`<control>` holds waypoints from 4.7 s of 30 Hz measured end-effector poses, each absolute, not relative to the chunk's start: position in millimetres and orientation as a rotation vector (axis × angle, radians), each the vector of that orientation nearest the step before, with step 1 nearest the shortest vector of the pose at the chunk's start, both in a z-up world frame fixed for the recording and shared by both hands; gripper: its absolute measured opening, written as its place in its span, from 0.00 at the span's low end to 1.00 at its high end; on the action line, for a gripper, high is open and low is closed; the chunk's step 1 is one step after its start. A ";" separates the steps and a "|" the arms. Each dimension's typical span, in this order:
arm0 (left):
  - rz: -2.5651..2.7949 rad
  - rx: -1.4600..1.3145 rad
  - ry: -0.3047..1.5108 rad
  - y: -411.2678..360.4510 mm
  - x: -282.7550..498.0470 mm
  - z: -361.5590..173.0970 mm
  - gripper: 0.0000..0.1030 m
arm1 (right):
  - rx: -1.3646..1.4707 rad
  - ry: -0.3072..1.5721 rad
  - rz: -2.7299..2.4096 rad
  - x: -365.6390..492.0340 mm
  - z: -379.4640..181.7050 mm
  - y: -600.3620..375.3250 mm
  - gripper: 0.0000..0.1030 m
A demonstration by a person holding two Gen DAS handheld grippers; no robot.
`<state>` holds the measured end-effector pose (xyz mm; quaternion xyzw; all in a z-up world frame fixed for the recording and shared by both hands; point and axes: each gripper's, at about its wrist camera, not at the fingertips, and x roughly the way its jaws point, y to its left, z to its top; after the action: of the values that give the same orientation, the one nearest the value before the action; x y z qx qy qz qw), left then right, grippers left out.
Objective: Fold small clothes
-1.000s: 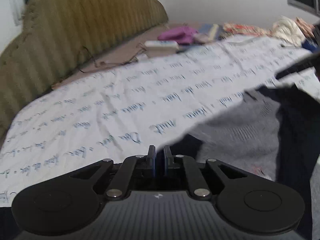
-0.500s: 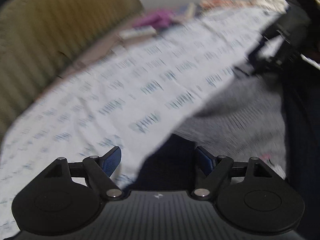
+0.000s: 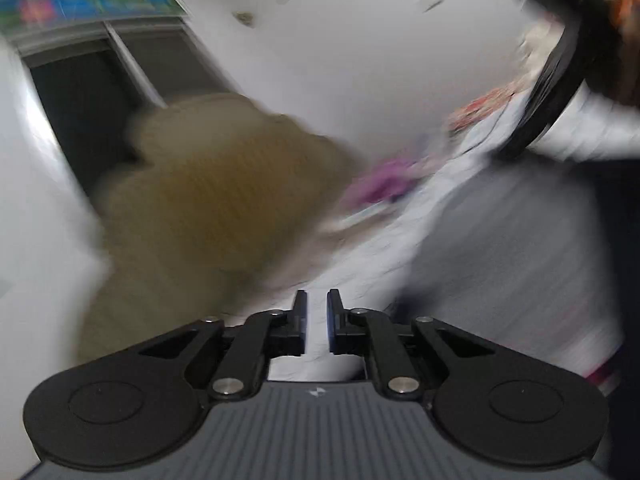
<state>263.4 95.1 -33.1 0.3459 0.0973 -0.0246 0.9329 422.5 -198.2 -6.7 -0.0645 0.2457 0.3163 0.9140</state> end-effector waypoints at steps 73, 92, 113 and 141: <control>-0.028 0.070 0.474 172.5 268.4 -13.4 0.89 | -0.041 0.560 0.539 390.5 -21.7 -190.3 0.64; 0.613 -0.935 0.294 420.3 188.6 -59.9 0.69 | -0.088 0.645 0.571 290.2 -76.2 -161.7 0.94; 0.647 -0.563 0.171 375.0 215.8 -11.3 0.09 | -0.027 0.643 0.606 291.0 -77.1 -166.1 0.98; -0.229 0.185 0.277 15.1 166.4 -64.5 0.89 | 0.736 0.849 0.748 326.6 -58.3 -207.1 0.95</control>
<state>166.4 15.1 -64.5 0.0920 0.1375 -0.1137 0.9796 326.6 -207.1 -58.3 0.3407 0.3929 0.3461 0.7809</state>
